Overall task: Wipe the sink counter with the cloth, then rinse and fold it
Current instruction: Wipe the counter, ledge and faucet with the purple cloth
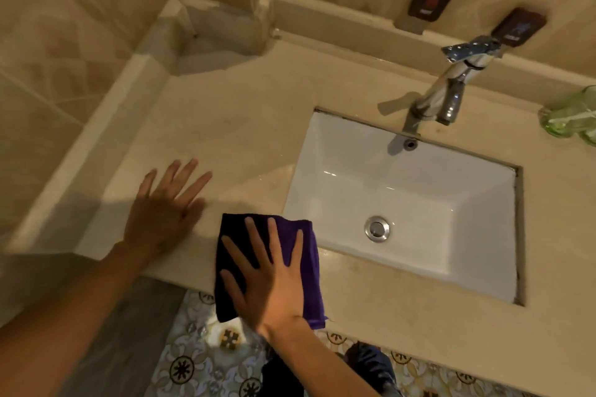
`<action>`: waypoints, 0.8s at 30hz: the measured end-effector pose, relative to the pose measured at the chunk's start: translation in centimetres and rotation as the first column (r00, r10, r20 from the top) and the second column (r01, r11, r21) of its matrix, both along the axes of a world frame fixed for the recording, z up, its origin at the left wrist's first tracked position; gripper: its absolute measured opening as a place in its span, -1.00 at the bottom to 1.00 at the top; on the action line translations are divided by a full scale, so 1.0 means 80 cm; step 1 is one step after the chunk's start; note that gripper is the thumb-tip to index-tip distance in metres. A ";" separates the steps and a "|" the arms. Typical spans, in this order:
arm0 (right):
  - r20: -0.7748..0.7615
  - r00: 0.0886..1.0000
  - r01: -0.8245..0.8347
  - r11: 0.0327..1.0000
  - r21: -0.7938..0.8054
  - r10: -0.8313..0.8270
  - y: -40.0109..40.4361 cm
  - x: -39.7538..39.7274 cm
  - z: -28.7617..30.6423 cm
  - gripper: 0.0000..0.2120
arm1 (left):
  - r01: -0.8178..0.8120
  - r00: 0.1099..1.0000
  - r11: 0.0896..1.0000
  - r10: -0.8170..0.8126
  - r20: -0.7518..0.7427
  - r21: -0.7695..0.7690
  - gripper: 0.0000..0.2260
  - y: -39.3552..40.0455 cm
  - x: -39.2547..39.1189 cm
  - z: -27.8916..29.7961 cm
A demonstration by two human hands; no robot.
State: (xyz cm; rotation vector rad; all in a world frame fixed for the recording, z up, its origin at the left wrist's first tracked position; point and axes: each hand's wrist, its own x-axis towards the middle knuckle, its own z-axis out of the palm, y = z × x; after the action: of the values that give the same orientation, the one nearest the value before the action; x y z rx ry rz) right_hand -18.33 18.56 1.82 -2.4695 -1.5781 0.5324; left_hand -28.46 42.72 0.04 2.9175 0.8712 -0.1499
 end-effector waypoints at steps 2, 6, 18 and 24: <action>0.000 1.000 0.031 1.000 0.007 -0.031 0.017 -0.005 -0.006 -0.51 | -0.002 1.000 1.000 0.001 -0.014 -0.030 -0.51 0.001 -0.002 0.003; 0.000 0.999 0.051 0.999 -0.003 -0.051 0.043 0.003 -0.012 -0.49 | -0.026 1.000 0.999 0.026 -0.004 -0.036 -0.50 0.000 -0.004 -0.003; 0.098 0.971 0.219 0.975 -0.021 -0.216 0.223 0.215 -0.023 -0.44 | -0.038 0.999 0.999 0.039 0.021 -0.024 -0.51 -0.001 -0.005 -0.006; 0.183 0.949 0.265 0.964 -0.013 -0.258 0.293 0.302 -0.020 -0.41 | -0.017 1.000 1.000 0.017 0.015 -0.025 -0.49 0.004 -0.004 -0.009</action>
State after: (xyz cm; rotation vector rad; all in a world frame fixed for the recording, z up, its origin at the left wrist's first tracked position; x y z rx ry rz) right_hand 5.79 42.02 0.23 -2.7654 -1.2726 0.3082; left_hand -28.80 43.08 -0.67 2.8839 0.8854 -0.1358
